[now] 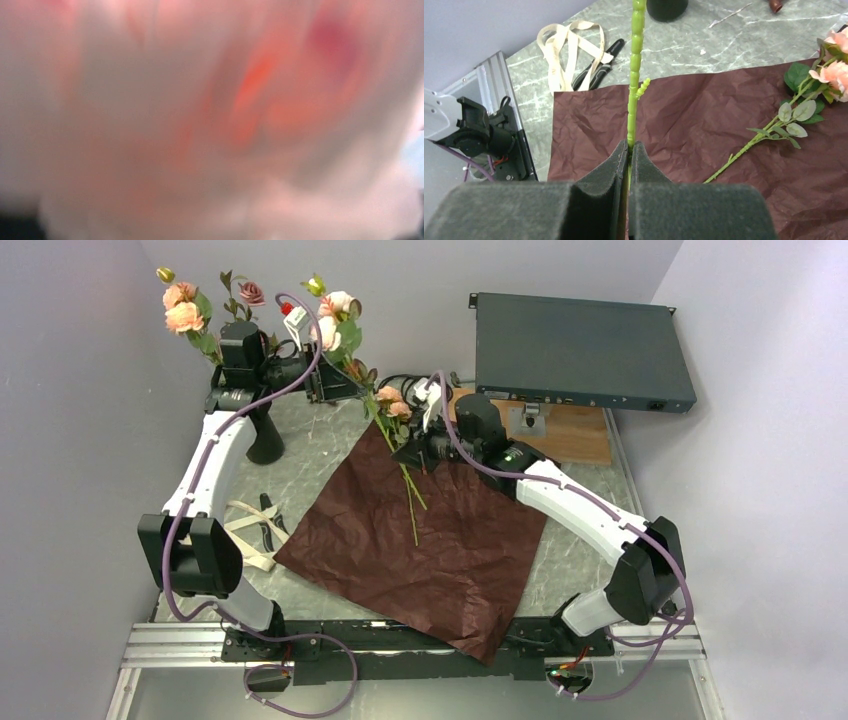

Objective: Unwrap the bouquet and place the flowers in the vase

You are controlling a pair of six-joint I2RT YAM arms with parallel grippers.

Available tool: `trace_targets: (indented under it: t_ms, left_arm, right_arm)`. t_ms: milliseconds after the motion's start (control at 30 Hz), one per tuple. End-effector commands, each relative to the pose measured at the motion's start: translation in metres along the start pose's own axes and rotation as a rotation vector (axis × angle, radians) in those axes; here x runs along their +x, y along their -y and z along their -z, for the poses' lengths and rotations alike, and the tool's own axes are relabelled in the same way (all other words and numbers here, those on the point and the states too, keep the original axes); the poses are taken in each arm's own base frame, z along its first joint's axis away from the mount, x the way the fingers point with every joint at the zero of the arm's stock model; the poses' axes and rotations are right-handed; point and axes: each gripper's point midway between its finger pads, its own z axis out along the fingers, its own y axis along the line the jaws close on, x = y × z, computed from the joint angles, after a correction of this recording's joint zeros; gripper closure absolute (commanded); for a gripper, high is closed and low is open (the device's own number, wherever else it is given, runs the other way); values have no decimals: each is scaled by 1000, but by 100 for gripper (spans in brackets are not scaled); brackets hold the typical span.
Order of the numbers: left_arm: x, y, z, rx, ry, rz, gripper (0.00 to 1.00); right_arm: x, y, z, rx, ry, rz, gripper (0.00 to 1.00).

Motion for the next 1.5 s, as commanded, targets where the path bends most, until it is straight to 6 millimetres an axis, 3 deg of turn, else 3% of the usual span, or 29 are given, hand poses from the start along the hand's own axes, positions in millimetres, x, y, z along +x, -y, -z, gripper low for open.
trace_targets:
  t_ms: [0, 133, 267, 300, 400, 667, 800, 967, 1233, 1467]
  left_arm:
    - [-10, 15, -3, 56, 7, -67, 35]
    - [-16, 15, -4, 41, 21, -75, 55]
    - [-18, 16, -3, 27, 30, -82, 94]
    - [-19, 16, -3, 16, 36, -86, 100]
    - [-20, 17, -1, -10, 43, -98, 100]
    - [-21, 18, 16, -83, 45, -89, 100]
    - [-24, 23, 33, -127, 60, -108, 100]
    - [-44, 28, 72, -217, 136, -149, 100]
    - [-63, 59, 124, -364, 242, -266, 100]
    - [-78, 90, 160, -487, 323, -401, 100]
  right_arm:
    - [-21, -17, 6, -48, 78, 104, 100]
    - [-18, -22, 6, -56, 78, 132, 100]
    - [-17, -23, 3, -54, 74, 145, 100]
    - [-17, -23, 3, -55, 71, 145, 100]
    - [-16, -20, 1, -41, 61, 140, 100]
    - [-8, -23, 3, -58, 46, 123, 52]
    - [-6, -25, 3, -70, 27, 131, 37]
    - [-9, -26, 5, -72, 27, 152, 19]
    - [-7, -27, 9, -77, 16, 170, 3]
    - [-5, -27, 10, -78, 9, 183, 0]
